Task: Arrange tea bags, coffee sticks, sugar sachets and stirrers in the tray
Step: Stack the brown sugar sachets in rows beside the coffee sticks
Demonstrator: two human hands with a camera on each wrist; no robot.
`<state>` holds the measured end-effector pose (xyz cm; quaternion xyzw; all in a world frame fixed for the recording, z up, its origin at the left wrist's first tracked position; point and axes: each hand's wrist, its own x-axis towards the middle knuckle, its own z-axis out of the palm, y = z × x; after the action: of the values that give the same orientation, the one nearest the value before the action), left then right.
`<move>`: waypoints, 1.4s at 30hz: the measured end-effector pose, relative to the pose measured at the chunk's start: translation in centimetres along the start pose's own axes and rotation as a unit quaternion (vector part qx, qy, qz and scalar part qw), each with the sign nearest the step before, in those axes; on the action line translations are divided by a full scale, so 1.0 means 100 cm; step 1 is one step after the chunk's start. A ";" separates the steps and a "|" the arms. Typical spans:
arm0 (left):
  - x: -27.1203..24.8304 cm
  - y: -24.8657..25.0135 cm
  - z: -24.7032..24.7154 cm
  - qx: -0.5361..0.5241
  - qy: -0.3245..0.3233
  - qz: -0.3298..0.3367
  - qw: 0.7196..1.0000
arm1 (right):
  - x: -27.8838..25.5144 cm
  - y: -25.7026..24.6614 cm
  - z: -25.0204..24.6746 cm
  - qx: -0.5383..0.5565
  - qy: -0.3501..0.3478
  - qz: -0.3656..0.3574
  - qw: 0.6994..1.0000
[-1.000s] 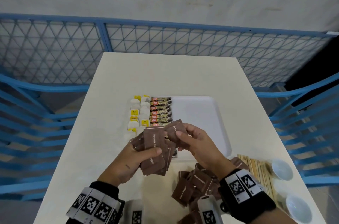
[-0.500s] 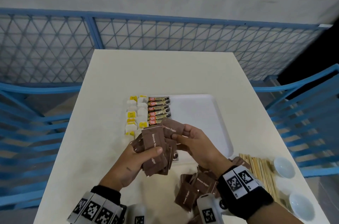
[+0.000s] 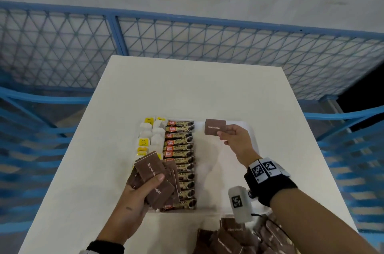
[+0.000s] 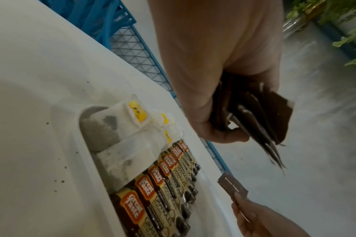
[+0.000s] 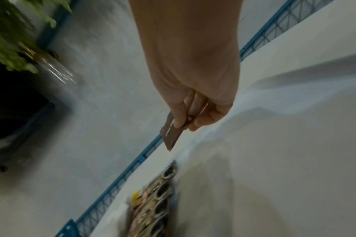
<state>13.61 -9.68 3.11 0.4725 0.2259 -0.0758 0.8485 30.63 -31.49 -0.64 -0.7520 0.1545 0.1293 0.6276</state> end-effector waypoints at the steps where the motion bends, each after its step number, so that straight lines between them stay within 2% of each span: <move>1: 0.002 -0.001 0.001 0.006 0.007 -0.001 1.000 | 0.013 0.002 0.002 -0.014 0.008 -0.002 1.000; 6: 0.014 -0.002 -0.002 0.014 0.013 -0.003 1.000 | 0.053 0.004 0.022 -0.086 0.005 -0.018 0.996; 14: 0.025 -0.003 -0.008 0.015 0.002 -0.012 1.000 | 0.071 0.005 0.042 -0.161 0.024 -0.035 0.986; 24: 0.029 -0.007 -0.010 0.014 0.000 -0.014 1.000 | 0.069 0.005 0.042 -0.190 0.048 -0.051 0.979; 29: 0.027 -0.004 -0.001 0.001 -0.014 -0.008 1.000 | 0.045 0.000 0.036 -0.191 0.048 -0.086 0.977; 32: 0.025 -0.004 0.003 0.003 -0.004 -0.003 1.000 | 0.008 -0.012 0.035 -0.194 -0.026 -0.100 0.976; 35: 0.023 -0.004 0.006 0.006 0.005 0.005 1.000 | -0.038 -0.020 0.031 -0.222 -0.213 -0.077 0.948; 37: 0.020 -0.003 0.009 0.000 0.003 0.006 1.000 | -0.065 -0.020 0.030 -0.175 -0.332 -0.031 0.926; 39: 0.017 -0.002 0.012 0.001 -0.008 0.006 1.000 | -0.084 -0.017 0.030 -0.125 -0.375 0.000 0.918; 42: 0.013 -0.001 0.015 -0.002 -0.024 0.018 1.000 | -0.099 -0.015 0.031 -0.065 -0.368 0.003 0.928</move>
<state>15.18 -10.83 3.13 0.4730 0.1967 -0.0716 0.8558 22.15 -27.47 3.99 -0.6902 -0.0932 0.4085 0.5899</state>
